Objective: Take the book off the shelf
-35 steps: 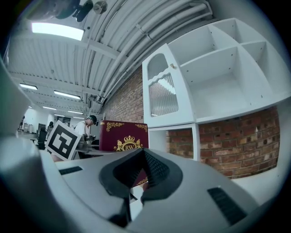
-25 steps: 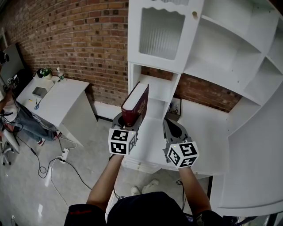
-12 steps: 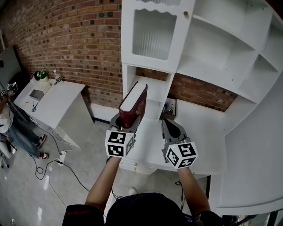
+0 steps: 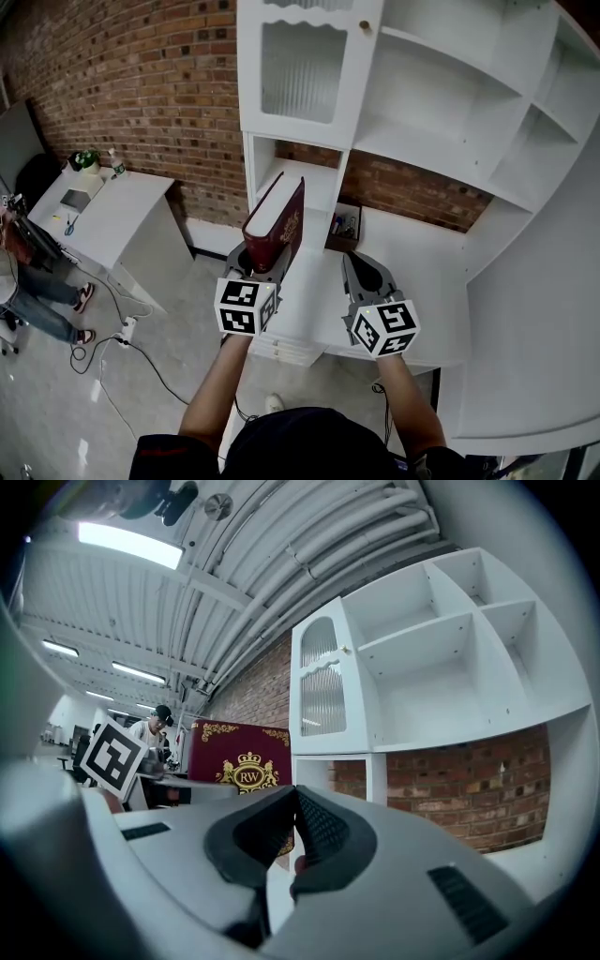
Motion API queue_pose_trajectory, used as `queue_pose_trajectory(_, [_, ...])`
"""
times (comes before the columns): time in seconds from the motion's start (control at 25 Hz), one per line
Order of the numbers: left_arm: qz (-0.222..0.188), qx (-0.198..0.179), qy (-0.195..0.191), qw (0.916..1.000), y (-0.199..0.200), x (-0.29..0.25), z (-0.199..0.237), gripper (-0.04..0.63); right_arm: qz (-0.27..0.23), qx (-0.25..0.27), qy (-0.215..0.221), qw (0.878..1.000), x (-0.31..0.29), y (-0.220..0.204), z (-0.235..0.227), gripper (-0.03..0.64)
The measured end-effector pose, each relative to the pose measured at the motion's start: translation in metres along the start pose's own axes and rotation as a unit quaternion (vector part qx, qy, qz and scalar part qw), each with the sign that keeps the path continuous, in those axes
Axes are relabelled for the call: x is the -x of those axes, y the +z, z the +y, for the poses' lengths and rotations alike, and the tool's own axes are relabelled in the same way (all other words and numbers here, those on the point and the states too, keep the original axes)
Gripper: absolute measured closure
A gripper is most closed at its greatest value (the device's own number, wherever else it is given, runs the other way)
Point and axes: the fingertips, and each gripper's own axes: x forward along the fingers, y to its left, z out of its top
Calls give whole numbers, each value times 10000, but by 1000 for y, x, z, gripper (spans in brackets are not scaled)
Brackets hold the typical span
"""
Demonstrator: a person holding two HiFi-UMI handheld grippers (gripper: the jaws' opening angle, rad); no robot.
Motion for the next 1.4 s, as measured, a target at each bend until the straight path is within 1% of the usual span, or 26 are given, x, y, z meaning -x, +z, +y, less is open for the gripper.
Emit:
queue_pose_trajectory(0.16, [19,-59,8,10000,-1,9,-20,361,-33,-10,39,10000,17,3,-3,600])
queue_pose_trajectory(0.36, [-34,-25,29,10000,4,28,-42,362,-75,-1,128,9999,41,8,0,600])
queue_pose_trajectory(0.52, [-28,-97,43,9999,4,37,-60,362,-78,25,173,9998,58,10,-2,600])
queue_pose_trajectory(0.76, [-47,-43,48,10000,3,57,-81,362,-103,61,257,9996,81,13,4,600])
queue_pose_trajectory(1.12, [-79,-109,116,9998,2,86,-102,361,-150,106,415,9990,107,12,22,600])
queue_pose_trajectory(1.4, [-99,-127,149,9998,1,99,-112,362,-178,80,462,9987,120,10,28,600])
